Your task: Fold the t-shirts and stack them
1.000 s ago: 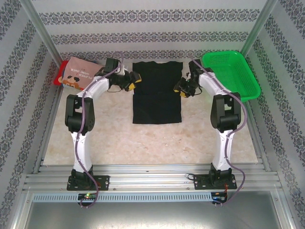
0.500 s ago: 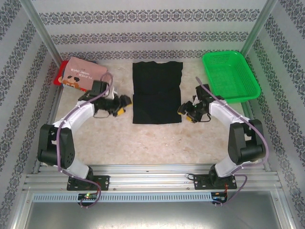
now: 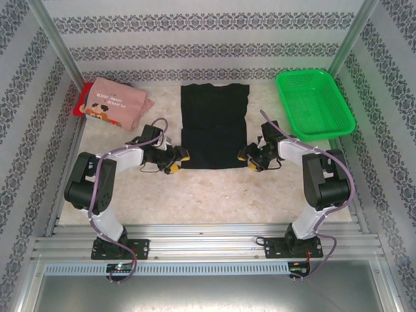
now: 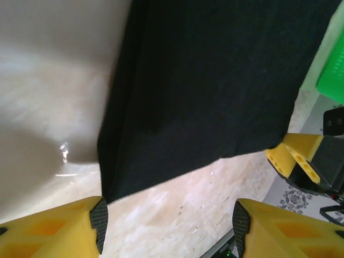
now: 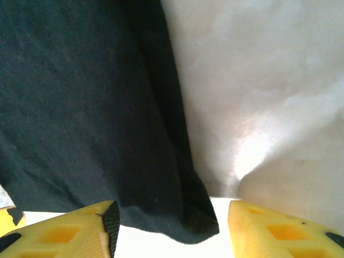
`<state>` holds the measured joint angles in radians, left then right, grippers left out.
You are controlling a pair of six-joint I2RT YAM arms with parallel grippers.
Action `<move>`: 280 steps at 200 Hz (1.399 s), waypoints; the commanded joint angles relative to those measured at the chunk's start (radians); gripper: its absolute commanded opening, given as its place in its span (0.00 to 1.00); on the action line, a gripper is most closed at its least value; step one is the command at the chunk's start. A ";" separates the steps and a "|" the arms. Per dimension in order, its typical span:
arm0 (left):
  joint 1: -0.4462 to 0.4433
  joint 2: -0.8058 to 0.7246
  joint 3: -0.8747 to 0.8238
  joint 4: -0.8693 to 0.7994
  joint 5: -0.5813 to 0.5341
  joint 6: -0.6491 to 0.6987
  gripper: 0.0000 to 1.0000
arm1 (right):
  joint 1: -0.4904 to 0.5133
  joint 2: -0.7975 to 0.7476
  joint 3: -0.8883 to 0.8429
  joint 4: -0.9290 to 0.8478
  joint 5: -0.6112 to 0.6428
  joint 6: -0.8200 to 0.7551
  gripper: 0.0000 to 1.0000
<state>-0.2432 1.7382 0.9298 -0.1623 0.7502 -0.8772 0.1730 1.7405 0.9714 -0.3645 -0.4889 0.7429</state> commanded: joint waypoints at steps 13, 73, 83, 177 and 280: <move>-0.018 0.039 0.031 0.068 -0.026 -0.047 0.62 | 0.009 0.035 0.031 0.035 -0.022 0.024 0.57; -0.044 0.110 0.073 0.150 -0.043 -0.086 0.53 | 0.016 0.089 0.062 0.036 -0.026 0.032 0.50; -0.048 0.124 0.087 0.155 -0.042 -0.085 0.47 | 0.018 0.095 0.069 0.031 -0.028 0.035 0.41; -0.057 -0.071 0.044 -0.098 -0.117 0.061 0.00 | 0.025 -0.088 0.010 -0.099 -0.042 0.014 0.00; -0.184 -0.815 -0.363 -0.387 -0.213 -0.212 0.00 | 0.352 -0.777 -0.383 -0.287 0.060 0.415 0.00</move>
<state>-0.3847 1.0939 0.6296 -0.3851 0.5938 -0.9527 0.4366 1.1122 0.6369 -0.5308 -0.4980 0.9833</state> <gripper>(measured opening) 0.059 0.065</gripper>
